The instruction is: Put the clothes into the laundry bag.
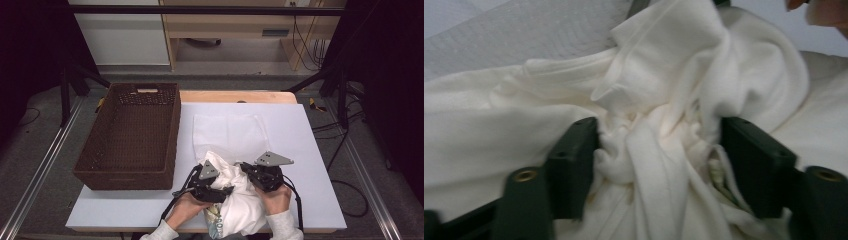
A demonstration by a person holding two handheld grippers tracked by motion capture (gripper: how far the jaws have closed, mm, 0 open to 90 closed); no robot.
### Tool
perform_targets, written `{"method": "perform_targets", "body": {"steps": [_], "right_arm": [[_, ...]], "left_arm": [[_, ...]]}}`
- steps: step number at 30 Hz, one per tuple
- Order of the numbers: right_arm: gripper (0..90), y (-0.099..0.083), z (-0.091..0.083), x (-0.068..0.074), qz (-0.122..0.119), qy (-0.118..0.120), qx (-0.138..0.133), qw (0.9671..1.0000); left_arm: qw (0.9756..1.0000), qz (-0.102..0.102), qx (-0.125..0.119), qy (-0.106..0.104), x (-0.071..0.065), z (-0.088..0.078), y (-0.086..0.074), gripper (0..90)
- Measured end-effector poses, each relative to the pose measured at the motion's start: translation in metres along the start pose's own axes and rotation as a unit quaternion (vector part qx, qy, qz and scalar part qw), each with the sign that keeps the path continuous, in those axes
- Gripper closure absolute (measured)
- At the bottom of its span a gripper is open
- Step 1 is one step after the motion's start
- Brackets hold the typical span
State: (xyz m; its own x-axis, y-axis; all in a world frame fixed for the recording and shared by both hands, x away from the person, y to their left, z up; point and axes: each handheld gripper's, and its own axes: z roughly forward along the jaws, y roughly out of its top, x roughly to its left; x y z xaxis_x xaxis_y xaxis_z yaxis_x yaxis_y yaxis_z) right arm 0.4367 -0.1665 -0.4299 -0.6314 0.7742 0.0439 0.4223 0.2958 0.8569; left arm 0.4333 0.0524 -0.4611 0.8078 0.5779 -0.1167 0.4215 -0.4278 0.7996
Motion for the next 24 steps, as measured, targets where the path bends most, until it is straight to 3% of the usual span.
{"method": "perform_targets", "body": {"steps": [1, 4, 5, 9, 11, 13, 15, 16, 18, 19, 23, 24], "right_arm": [[89.0, 0.0, 0.001, 0.0, 0.001, 0.001, 0.001, 1.0], [89.0, 0.0, 0.001, 0.0, 0.0, 0.002, 0.001, 1.0], [89.0, 0.0, 0.001, 0.0, 0.0, 0.002, 0.001, 1.0], [89.1, 0.0, -0.002, -0.001, 0.004, 0.001, -0.005, 1.0], [89.1, 0.0, -0.002, -0.001, 0.005, 0.003, -0.007, 1.0], [89.0, 0.001, -0.005, -0.001, 0.008, 0.003, -0.013, 0.9999], [89.1, 0.0, -0.004, -0.001, 0.006, 0.0, -0.011, 0.9999], [89.0, 0.0, -0.003, -0.001, 0.004, -0.002, -0.007, 1.0], [89.1, -0.002, -0.001, -0.001, 0.007, 0.0, -0.005, 1.0], [89.1, -0.002, -0.001, -0.002, 0.007, 0.001, -0.005, 1.0], [89.1, -0.002, -0.002, -0.002, 0.007, 0.001, -0.008, 0.9999], [89.0, -0.002, -0.003, -0.003, 0.008, 0.0, -0.008, 0.9999]], "left_arm": [[0.9999, 0.008, -0.008, 0.005, -0.005, -0.002, -0.001, 48.0], [0.9991, 0.03, -0.02, 0.022, -0.014, -0.007, 0.0, 58.2], [0.9991, 0.03, -0.02, 0.022, -0.014, -0.007, 0.0, 60.5], [0.9967, 0.064, -0.046, 0.022, -0.032, -0.023, 0.011, 63.7], [0.9958, 0.074, -0.047, 0.025, -0.037, -0.023, 0.014, 63.7], [0.9951, 0.088, -0.039, 0.023, -0.046, -0.013, 0.017, 63.6], [0.9952, 0.089, -0.032, 0.025, -0.046, -0.007, 0.016, 62.8], [0.9959, 0.082, -0.029, 0.026, -0.041, 0.001, 0.013, 62.0], [0.998, 0.056, -0.029, 0.009, -0.032, 0.0, 0.012, 59.7], [0.9982, 0.053, -0.027, 0.01, -0.03, -0.001, 0.012, 57.2], [0.9982, 0.054, -0.02, 0.021, -0.029, -0.012, 0.015, 33.2], [0.9985, 0.048, -0.016, 0.019, -0.026, -0.023, 0.019, 28.5]]}}
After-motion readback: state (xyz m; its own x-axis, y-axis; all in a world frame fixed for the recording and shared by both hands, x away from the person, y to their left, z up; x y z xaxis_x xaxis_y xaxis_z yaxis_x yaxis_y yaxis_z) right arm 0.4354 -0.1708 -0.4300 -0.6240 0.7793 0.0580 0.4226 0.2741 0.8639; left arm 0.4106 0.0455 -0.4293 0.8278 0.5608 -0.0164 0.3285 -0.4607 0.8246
